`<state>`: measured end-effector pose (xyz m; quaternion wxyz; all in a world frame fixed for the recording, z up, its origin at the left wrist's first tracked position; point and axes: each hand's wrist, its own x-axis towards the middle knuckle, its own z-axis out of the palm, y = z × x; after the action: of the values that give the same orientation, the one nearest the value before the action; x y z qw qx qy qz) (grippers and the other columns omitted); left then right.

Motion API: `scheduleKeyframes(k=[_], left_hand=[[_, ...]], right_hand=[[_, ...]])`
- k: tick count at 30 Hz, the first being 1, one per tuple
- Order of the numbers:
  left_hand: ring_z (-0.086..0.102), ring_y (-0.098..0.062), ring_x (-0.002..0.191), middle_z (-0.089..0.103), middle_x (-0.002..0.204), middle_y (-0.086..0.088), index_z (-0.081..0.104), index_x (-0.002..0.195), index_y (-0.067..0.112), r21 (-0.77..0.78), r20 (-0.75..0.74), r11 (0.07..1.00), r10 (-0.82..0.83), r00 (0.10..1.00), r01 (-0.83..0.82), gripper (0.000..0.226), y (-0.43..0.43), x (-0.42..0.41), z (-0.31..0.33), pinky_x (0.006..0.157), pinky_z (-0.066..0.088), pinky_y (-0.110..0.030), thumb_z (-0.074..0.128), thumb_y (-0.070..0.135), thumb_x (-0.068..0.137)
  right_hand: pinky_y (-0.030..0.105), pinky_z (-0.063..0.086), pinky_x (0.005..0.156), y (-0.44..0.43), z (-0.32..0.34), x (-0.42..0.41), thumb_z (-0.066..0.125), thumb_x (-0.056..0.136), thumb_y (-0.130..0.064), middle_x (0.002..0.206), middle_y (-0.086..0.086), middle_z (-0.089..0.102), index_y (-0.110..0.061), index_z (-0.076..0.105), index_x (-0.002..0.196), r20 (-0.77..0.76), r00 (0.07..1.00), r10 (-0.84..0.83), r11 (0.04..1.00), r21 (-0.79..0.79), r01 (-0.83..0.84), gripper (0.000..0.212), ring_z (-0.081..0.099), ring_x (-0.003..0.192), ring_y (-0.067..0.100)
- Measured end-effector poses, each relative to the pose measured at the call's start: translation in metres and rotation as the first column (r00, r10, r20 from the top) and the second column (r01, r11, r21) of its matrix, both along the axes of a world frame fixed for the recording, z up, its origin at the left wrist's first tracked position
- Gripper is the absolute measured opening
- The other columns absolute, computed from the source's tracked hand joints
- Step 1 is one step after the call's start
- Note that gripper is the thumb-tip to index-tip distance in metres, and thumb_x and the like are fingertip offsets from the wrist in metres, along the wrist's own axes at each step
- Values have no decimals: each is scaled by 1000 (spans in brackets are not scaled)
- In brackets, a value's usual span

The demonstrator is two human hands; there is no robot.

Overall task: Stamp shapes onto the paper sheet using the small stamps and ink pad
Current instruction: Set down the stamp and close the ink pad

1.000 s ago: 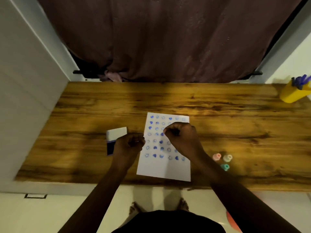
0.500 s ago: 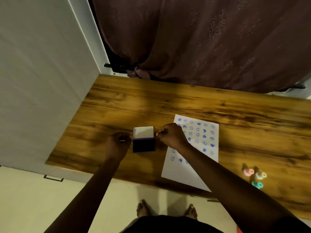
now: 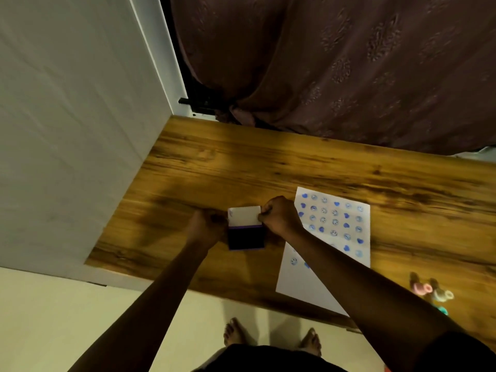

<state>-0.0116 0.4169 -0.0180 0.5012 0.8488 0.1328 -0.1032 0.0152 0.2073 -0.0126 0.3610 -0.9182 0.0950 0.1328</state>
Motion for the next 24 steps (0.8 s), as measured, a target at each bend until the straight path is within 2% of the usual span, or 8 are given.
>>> scheduleKeyframes(k=[3,7,10,12,16,18,21,24], left_hand=[[78,-31,81,81,87,-11,80,84,16,4,0,1000,-15,1000,15,17,0,-1,-2,70,64,-49,71,2,80],[78,-16,64,81,78,-2,80,83,25,-24,-15,999,-49,999,49,21,1,-4,-1,61,62,-38,70,6,81],[77,-15,59,81,71,2,79,76,31,-41,-12,998,-50,999,50,23,-1,-7,4,62,62,-38,63,15,73],[77,-12,61,81,73,3,78,77,37,-50,7,997,-58,998,58,28,-2,-10,6,62,62,-37,61,15,73],[75,-11,76,80,85,3,79,99,20,-11,53,998,-60,997,60,29,-2,-15,5,68,62,-38,61,5,81],[72,-2,73,79,80,9,77,99,22,-23,85,998,-53,995,56,33,-4,-18,6,63,59,-30,61,0,81],[69,6,72,77,85,6,77,109,25,-30,91,998,-61,994,64,39,-5,-22,9,60,55,-21,64,0,81],[67,11,71,75,84,10,75,104,30,-56,137,996,-66,988,74,40,-5,-26,10,58,53,-13,64,3,77]], right_hand=[[26,53,75,-1,-2,-1,79,83,-16,102,6,77,-13,79,92,13,1000,-6,1000,7,6,10,72,94,24],[35,61,83,-2,-1,-6,79,82,-15,98,4,78,-20,78,85,25,999,-21,999,47,20,6,74,88,23],[44,63,82,-3,1,-9,81,80,-13,96,1,78,-33,67,68,11,998,-67,993,93,65,27,74,84,23],[45,64,79,-4,2,-11,81,80,-13,95,0,78,-35,65,66,7,996,-87,990,113,86,30,75,83,21],[44,64,81,-5,4,-15,82,79,-14,96,-5,75,-28,73,88,-3,996,-86,985,148,86,19,73,88,17],[44,64,82,-6,4,-19,81,80,-14,95,-8,74,-27,70,97,4,998,-66,986,154,65,24,73,89,15],[45,62,85,-8,2,-25,78,84,-13,105,-2,76,-23,70,109,32,999,-26,992,122,22,28,72,97,20],[37,61,87,-10,1,-30,76,87,-13,109,0,77,-19,73,106,75,997,7,995,101,-14,21,72,100,20]])
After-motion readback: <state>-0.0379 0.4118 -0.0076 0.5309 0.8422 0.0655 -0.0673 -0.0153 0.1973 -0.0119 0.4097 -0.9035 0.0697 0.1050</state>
